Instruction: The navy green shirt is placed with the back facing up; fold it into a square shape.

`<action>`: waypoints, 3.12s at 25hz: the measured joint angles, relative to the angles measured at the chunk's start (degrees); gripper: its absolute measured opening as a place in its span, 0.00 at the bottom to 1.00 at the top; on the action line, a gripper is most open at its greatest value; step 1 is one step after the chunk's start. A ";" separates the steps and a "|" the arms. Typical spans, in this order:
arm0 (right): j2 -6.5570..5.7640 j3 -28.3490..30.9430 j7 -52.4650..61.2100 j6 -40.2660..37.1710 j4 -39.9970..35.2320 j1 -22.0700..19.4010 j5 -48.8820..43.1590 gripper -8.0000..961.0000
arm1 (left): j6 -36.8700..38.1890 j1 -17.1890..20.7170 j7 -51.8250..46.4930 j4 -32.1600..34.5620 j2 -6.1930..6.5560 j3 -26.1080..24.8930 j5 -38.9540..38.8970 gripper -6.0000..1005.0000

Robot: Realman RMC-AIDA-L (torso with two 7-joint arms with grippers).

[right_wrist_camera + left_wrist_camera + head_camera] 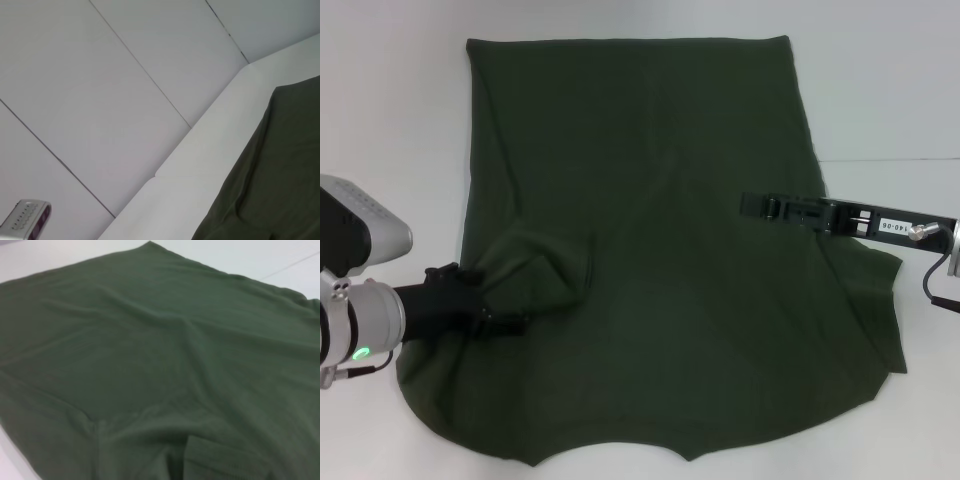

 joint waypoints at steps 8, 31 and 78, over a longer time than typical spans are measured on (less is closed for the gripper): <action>0.02 0.00 0.00 0.21 0.14 0.00 0.00 0.94 | 0.55 -0.14 0.09 0.23 -0.10 0.97 0.13 0.96; 0.37 0.16 -0.44 0.17 0.32 -0.15 -0.09 0.94 | -1.54 0.06 0.20 -0.97 0.00 1.18 0.38 0.90; 0.64 0.18 -1.20 0.18 -0.10 -0.85 0.24 0.94 | -1.60 -0.01 -1.20 -0.47 0.08 0.11 1.89 0.00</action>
